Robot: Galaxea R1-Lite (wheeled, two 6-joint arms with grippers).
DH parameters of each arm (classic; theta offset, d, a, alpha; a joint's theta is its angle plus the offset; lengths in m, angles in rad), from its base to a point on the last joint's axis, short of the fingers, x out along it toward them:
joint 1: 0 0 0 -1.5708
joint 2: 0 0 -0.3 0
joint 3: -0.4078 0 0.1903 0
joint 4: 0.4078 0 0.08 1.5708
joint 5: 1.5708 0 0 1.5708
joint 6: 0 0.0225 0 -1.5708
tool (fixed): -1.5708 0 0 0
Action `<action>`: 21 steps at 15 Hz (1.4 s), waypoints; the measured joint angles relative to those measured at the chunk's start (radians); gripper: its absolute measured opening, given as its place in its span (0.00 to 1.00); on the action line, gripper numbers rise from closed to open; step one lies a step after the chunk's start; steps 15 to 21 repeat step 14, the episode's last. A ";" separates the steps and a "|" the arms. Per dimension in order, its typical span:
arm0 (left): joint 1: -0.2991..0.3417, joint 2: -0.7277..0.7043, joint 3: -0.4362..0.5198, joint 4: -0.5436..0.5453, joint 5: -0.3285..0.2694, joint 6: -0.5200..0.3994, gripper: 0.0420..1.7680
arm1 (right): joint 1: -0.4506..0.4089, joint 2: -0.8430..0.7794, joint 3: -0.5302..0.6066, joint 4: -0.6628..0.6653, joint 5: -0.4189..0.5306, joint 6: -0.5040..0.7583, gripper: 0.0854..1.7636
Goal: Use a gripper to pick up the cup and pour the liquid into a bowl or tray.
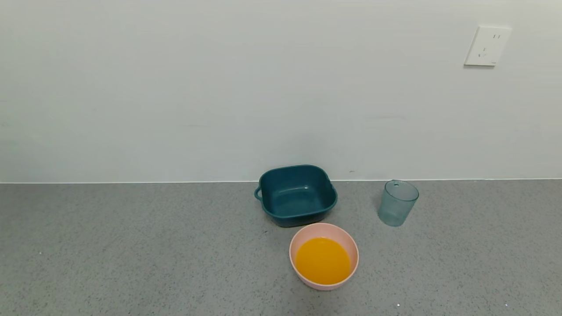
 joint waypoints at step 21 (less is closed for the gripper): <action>0.000 0.000 0.000 0.000 0.000 0.000 0.97 | 0.003 -0.010 0.071 0.053 -0.001 0.027 0.96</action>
